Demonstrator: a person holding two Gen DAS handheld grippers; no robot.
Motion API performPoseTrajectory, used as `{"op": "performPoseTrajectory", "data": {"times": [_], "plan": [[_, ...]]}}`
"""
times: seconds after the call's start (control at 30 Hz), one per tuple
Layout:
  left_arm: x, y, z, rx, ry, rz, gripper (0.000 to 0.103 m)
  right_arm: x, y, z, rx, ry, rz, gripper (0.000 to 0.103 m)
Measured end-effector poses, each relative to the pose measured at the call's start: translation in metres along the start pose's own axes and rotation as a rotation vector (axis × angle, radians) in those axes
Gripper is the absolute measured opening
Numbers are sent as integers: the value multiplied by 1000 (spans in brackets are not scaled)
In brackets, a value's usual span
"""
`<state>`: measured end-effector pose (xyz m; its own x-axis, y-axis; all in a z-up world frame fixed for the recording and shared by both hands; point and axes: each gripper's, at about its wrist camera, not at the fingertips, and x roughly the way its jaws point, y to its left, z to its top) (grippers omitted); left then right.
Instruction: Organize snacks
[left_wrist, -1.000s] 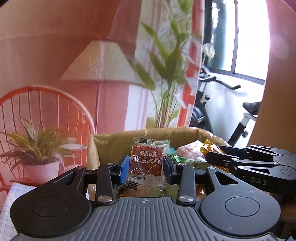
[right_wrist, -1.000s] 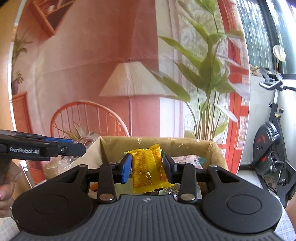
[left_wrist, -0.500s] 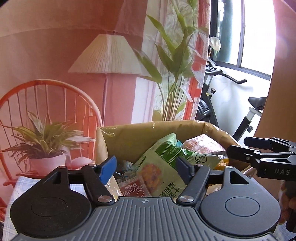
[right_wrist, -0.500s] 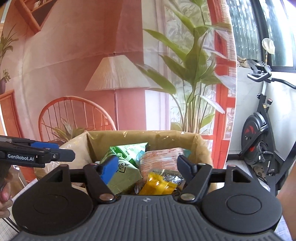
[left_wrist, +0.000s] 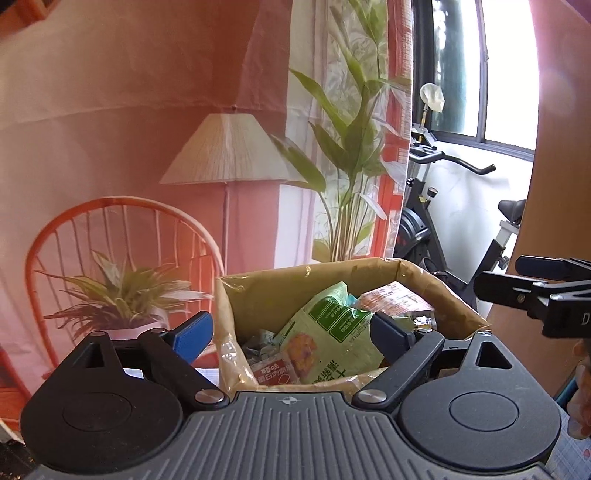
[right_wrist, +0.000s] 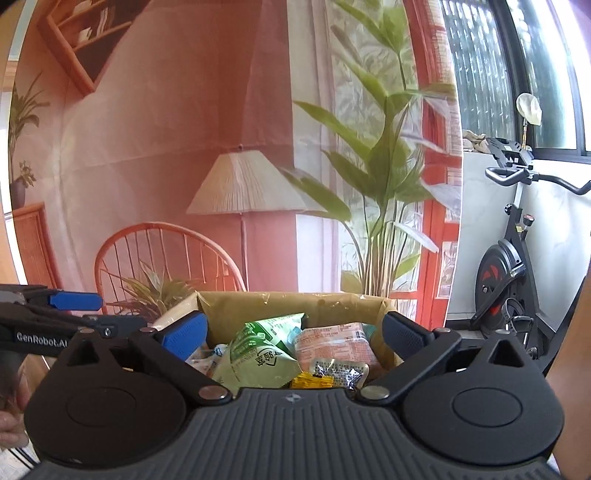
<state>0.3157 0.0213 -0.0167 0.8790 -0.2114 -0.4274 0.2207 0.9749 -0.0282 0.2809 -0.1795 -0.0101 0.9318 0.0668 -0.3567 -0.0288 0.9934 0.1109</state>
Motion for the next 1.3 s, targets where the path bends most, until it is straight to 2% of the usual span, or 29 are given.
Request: {"op": "performPoseTrajectory", "data": {"times": [0.4, 0.6, 1.3], "plan": [[-64, -22, 11, 38, -105, 87, 94, -49, 8, 11, 46, -33, -21, 103], [-88, -22, 11, -20, -151, 87, 93, -68, 14, 16, 39, -33, -34, 103], [-100, -21, 10, -34, -174, 127, 93, -81, 19, 16, 40, -31, -51, 103]]}}
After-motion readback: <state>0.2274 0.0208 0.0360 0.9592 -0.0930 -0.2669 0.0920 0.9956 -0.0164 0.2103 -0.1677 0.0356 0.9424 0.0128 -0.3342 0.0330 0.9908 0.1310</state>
